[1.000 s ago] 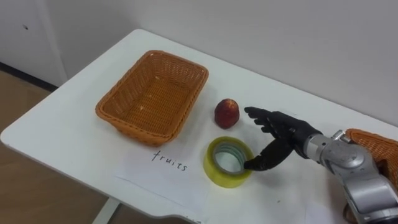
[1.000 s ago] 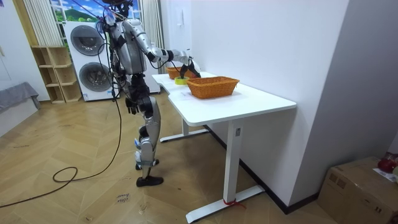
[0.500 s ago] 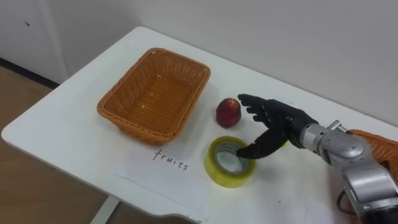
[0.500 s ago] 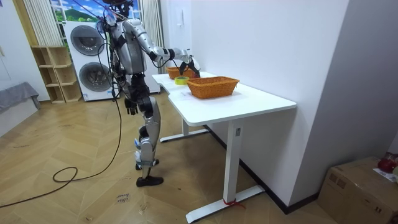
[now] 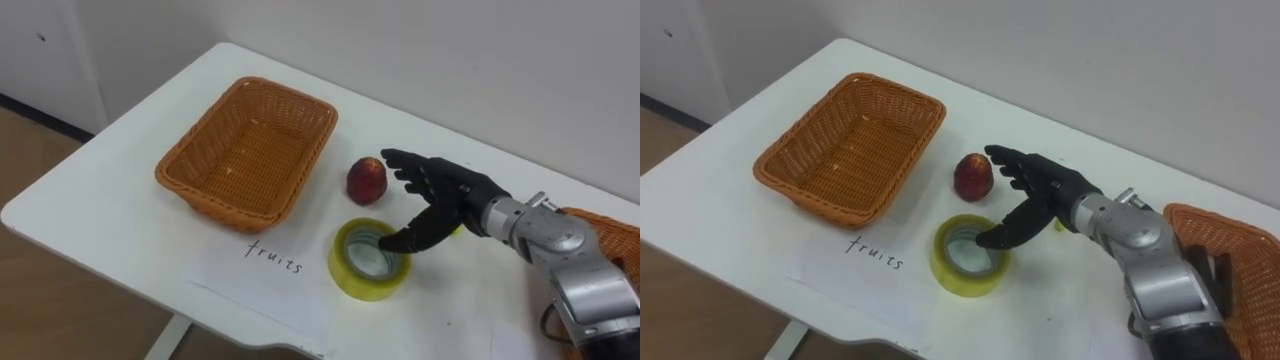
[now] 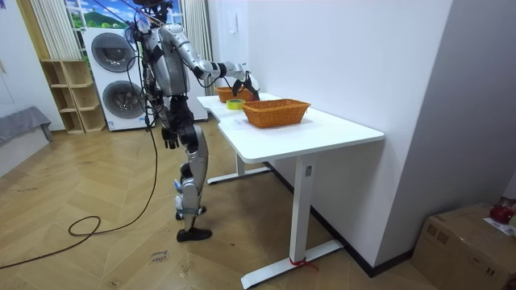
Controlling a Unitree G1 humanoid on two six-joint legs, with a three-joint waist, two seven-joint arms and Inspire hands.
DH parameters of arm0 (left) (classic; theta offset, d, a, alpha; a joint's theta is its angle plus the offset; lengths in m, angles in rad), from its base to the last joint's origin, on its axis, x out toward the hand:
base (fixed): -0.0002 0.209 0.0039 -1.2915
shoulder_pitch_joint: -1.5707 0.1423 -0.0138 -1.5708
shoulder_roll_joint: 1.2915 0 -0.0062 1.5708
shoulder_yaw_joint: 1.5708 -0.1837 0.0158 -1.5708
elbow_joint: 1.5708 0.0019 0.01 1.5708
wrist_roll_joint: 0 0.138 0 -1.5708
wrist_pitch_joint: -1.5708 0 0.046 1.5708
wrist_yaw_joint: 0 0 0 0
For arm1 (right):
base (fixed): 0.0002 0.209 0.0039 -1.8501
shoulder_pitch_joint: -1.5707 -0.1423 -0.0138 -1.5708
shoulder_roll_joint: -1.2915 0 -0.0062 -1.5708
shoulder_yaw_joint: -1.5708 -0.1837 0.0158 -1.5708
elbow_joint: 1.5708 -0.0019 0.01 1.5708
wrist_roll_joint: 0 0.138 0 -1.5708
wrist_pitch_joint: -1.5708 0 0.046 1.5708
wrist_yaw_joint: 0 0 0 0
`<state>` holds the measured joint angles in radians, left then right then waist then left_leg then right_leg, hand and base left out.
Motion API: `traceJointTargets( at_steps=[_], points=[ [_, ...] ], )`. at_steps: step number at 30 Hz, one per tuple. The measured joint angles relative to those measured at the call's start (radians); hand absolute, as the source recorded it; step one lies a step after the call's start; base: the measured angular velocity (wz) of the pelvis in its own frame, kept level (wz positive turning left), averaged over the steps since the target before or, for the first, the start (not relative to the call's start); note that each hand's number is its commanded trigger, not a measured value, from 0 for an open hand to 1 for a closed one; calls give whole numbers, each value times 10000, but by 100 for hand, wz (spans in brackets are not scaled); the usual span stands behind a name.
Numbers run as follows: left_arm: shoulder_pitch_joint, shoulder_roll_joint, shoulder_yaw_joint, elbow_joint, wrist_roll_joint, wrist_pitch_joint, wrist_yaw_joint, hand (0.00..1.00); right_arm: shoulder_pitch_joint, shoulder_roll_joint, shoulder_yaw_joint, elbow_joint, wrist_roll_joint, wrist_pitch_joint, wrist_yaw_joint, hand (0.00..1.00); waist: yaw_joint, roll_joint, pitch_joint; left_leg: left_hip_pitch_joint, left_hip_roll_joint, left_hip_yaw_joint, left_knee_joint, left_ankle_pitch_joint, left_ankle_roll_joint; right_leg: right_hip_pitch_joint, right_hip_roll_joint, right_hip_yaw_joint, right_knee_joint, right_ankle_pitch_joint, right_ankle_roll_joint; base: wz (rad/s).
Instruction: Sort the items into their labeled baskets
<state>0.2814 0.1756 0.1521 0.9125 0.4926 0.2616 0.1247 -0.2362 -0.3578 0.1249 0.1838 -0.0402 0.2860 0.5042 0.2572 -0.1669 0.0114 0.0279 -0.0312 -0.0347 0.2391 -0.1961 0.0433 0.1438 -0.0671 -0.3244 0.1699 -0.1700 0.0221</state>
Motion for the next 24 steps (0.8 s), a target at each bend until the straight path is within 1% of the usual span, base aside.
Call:
traceJointTargets(
  at_steps=[13,16,18,20,24],
  points=[
    [-77,-8,-2,102,6,28,-4,0,2,4,86,2,-95,0,-52,0,80,65,15,-59,-13,-117,-1,0,-1,-15,-1,-120,-9,0,0,2],
    [-104,-8,-2,103,11,49,-4,0,4,14,86,14,-241,0,-86,0,70,65,15,-58,-35,-239,-1,2,-2,21,-5,-243,-9,0,1,10],
    [-115,-9,-5,102,11,88,-5,0,3,60,86,12,-477,-2,-122,0,90,65,14,-66,-29,-249,-2,3,-3,22,-1,-258,-10,-1,1,5],
    [-107,-9,-5,102,11,132,-5,0,16,196,88,20,-786,-1,-154,0,103,70,18,-62,-32,-273,-4,3,-4,43,3,-264,-22,-1,1,3],
    [-100,-11,-19,102,11,160,-4,0,15,260,112,202,-939,-1,-279,0,194,70,18,-62,-33,-267,-9,2,-4,37,-1,-267,-17,-1,1,0]
  ],
)
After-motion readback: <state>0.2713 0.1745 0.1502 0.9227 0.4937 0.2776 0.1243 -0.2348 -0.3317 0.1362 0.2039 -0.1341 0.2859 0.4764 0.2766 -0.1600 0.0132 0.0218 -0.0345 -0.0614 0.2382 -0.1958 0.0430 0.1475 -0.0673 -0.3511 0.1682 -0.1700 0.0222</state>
